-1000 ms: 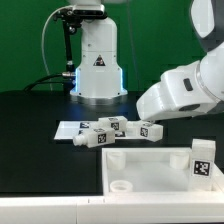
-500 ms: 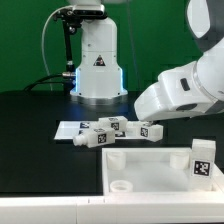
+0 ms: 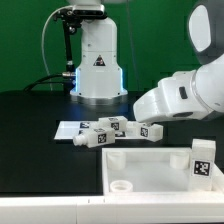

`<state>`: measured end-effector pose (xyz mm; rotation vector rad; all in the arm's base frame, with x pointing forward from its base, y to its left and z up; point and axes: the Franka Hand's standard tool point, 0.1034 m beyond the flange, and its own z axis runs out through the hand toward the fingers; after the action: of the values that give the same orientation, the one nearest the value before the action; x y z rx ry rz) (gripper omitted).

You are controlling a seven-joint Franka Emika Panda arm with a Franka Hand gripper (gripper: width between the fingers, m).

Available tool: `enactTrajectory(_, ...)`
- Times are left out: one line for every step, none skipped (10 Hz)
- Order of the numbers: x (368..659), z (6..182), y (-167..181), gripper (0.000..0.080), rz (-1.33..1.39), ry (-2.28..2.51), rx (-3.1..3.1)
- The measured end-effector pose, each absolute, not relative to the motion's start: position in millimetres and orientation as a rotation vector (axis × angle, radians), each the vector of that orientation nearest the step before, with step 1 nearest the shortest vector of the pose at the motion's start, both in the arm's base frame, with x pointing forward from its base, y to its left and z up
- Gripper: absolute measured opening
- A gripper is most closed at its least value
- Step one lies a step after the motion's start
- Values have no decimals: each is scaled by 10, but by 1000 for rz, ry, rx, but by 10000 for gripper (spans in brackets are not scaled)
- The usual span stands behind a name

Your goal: Assemble square table

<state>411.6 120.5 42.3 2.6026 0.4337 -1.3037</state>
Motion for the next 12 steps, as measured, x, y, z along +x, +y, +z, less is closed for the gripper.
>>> enactTrajectory(4082,400,1197,648,-1311,418,2594)
enactTrajectory(3989,334,1179,648,-1336,398,2572)
enactTrajectory(3933,281,1168,648,-1353,387,2556)
enactTrajectory(3897,226,1150,648,-1364,379,2546)
enactTrajectory(3865,176,1133,648,-1372,376,2539)
enactTrajectory(3845,132,1118,648,-1376,369,2536)
enactTrajectory(3813,103,1114,648,-1387,357,2525)
enactTrajectory(3788,91,1109,648,-1396,335,2512)
enactTrajectory(3766,83,1131,648,-1397,317,2501)
enactTrajectory(3753,77,1155,648,-1398,319,2499)
enactTrajectory(3749,73,1156,648,-1399,320,2498)
enactTrajectory(3752,72,1147,648,-1400,317,2500)
